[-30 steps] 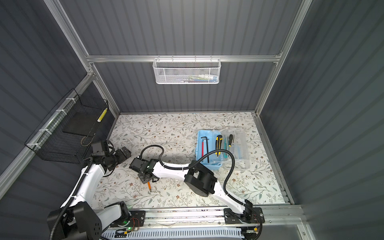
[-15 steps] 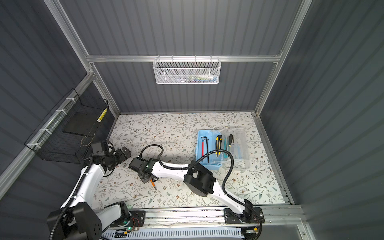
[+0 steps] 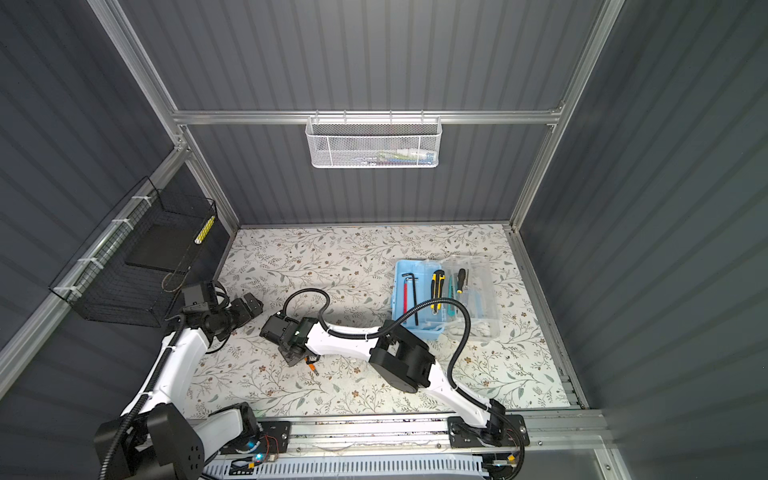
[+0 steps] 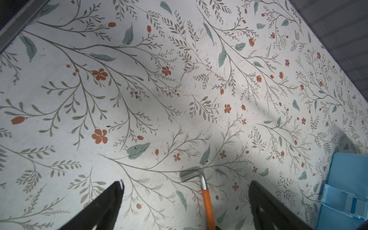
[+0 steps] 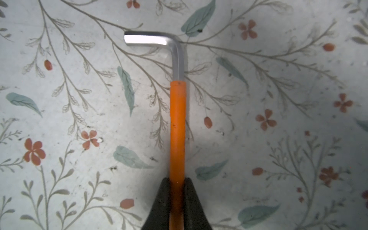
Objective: Pack the tool kit
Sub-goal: 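Lift the orange-handled hex key and carry it over the blue box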
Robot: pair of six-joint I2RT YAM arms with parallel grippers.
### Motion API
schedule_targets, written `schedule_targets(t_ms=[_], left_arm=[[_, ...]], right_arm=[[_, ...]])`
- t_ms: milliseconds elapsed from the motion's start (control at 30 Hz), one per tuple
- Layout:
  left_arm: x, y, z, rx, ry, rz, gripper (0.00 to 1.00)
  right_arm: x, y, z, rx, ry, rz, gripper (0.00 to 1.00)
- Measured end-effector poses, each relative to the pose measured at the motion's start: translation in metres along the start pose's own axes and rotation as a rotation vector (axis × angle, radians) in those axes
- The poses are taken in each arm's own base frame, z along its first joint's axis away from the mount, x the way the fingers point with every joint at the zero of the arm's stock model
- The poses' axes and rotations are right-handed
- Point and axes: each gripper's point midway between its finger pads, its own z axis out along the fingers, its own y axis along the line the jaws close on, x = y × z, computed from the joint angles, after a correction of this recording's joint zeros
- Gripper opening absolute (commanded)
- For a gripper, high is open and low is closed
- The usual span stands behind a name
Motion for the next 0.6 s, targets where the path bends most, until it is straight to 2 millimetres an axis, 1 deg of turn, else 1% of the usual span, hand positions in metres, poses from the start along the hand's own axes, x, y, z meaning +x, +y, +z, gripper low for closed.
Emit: schedule_targets(t_ms=[100,167,367,500,600], left_arm=[[0.0,0.0,0.0,0.0,0.0,0.0,1.0],[0.0,0.0,0.0,0.0,0.0,0.001,0.99],[-0.001,0.0,0.0,0.0,-0.002,0.005,0.99],[-0.003,-0.001,0.001,0.006,-0.009,0.009,0.99],[-0.003,-0.003,0.001,0.014,-0.009,0.01,0.99]], right_arm=[[0.007,-0.014,-0.01,0.016,0.014,0.016,0.05],[0.006,-0.024,-0.021,0.028,0.006,0.032,0.03],[-0.013,-0.059,-0.07,0.069,-0.088,0.103,0.0],[-0.022,-0.094,-0.099,0.122,-0.145,0.166,0.0],[-0.018,-0.13,-0.114,0.173,-0.16,0.229,0.0]])
